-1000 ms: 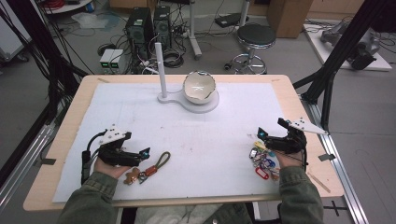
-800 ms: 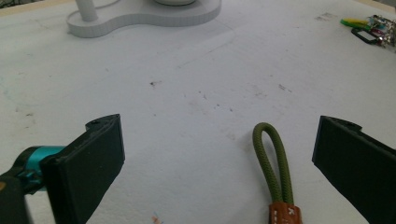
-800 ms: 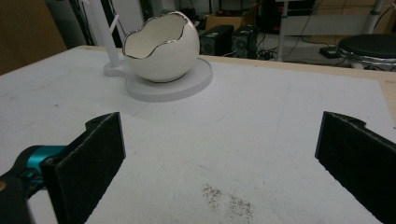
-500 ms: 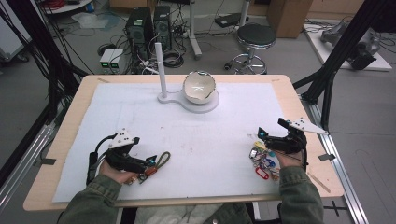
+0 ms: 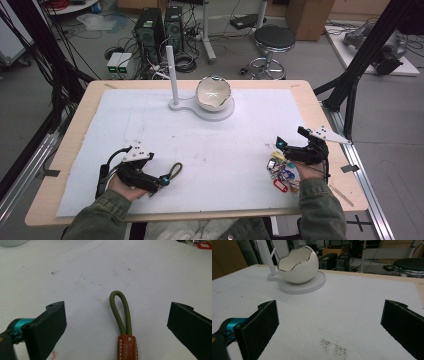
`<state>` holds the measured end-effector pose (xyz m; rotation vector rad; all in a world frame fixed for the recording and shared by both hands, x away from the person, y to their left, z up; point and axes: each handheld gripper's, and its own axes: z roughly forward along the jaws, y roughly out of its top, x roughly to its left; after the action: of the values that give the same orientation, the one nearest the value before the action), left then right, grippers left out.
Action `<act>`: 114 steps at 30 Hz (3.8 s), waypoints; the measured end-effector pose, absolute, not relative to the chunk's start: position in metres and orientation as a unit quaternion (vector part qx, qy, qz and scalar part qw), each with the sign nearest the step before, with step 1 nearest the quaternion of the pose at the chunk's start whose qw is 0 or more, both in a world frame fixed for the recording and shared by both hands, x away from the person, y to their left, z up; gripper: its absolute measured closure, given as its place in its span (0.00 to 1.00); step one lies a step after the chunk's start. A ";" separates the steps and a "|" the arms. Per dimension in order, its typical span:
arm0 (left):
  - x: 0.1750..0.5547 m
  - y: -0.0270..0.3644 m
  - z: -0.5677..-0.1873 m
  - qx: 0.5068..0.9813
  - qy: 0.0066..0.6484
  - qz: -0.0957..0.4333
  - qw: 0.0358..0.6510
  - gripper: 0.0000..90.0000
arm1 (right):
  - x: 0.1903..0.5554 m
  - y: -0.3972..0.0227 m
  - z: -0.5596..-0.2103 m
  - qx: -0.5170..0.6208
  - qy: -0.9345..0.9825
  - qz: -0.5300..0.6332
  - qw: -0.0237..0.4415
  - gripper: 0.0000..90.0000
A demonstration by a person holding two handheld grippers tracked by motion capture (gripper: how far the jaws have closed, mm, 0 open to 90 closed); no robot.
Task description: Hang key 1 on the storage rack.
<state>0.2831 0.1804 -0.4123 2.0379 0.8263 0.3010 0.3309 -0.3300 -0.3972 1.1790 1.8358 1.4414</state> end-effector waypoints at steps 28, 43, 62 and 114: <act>0.272 0.174 -0.418 0.857 0.295 0.067 0.417 0.28 | 0.332 -0.330 -0.398 0.438 0.680 0.530 0.256 0.01; 0.276 0.177 -0.430 0.878 0.326 0.053 0.347 0.61 | 0.332 -0.330 -0.398 0.436 0.680 0.530 0.257 0.01; 0.280 0.180 -0.429 0.873 0.331 0.035 0.355 0.78 | 0.334 -0.330 -0.399 0.436 0.683 0.527 0.255 0.01; 0.306 0.233 -0.391 0.753 0.465 0.100 0.454 0.78 | 0.332 -0.330 -0.398 0.440 0.681 0.526 0.258 0.01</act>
<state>0.3064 0.2331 -0.3909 1.8583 1.1481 0.2462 0.3317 -0.3305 -0.3982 1.1932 1.8463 1.4255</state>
